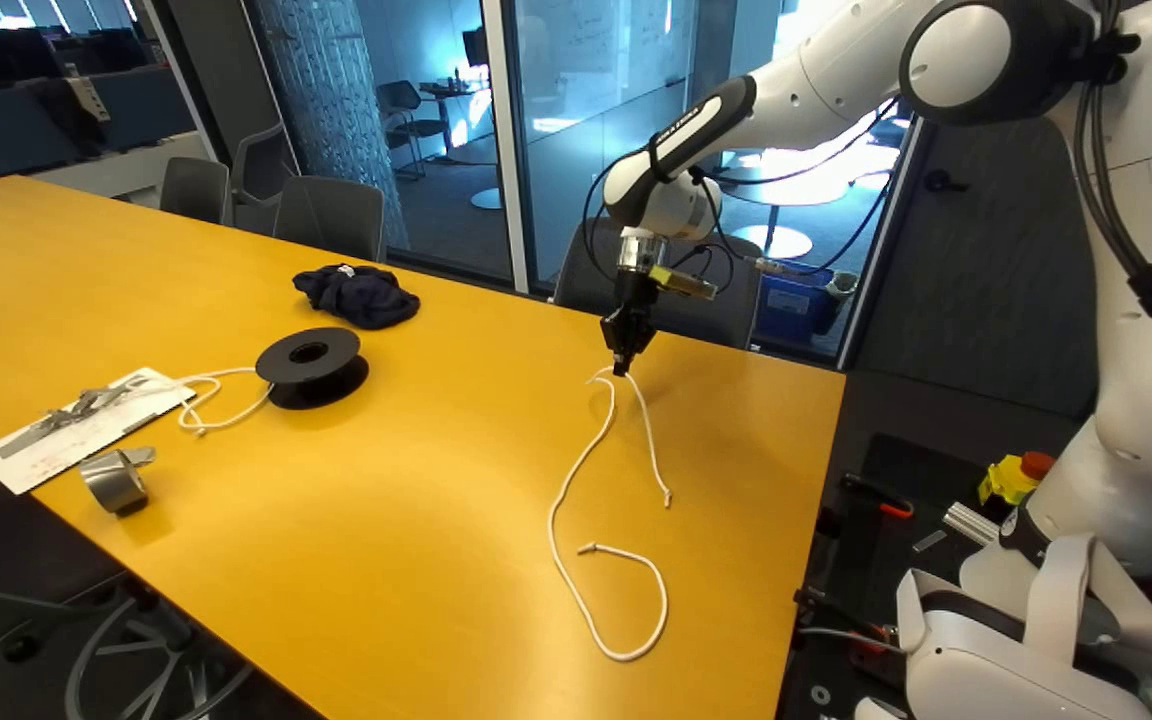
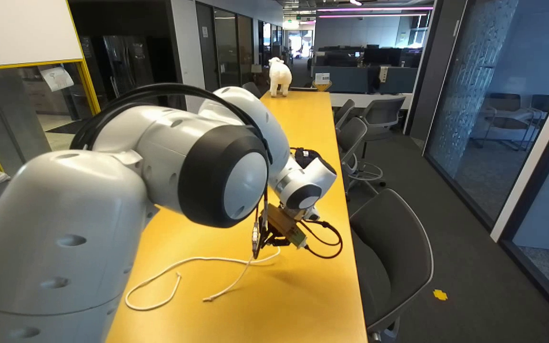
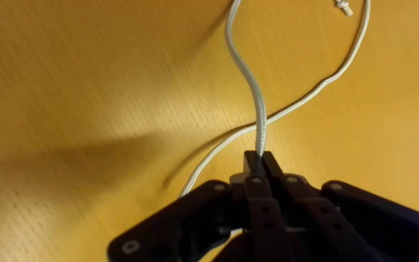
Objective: Unfold the rope on the table
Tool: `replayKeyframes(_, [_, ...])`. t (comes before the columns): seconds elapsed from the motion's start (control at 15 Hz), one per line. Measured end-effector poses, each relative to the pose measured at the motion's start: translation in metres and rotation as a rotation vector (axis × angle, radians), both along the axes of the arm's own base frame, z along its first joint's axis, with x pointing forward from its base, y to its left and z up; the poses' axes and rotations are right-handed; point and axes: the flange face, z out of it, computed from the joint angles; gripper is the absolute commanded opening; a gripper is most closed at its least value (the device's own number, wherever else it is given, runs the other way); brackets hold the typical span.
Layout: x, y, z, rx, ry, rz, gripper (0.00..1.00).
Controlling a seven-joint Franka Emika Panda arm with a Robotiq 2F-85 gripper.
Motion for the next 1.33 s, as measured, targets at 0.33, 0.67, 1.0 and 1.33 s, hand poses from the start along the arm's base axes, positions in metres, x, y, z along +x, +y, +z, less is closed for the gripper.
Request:
replayKeyframes(0.33, [-0.021, -0.021, -0.032, 0.202, 0.141, -0.045, 0.01])
replayKeyframes(0.67, [-0.028, -0.037, -0.042, 0.317, 0.181, -0.101, 0.02])
replayKeyframes(1.0, [-0.030, -0.046, -0.047, 0.385, 0.193, -0.157, 0.01])
replayKeyframes(1.33, [-0.033, -0.056, -0.054, 0.434, 0.196, -0.218, 0.01])
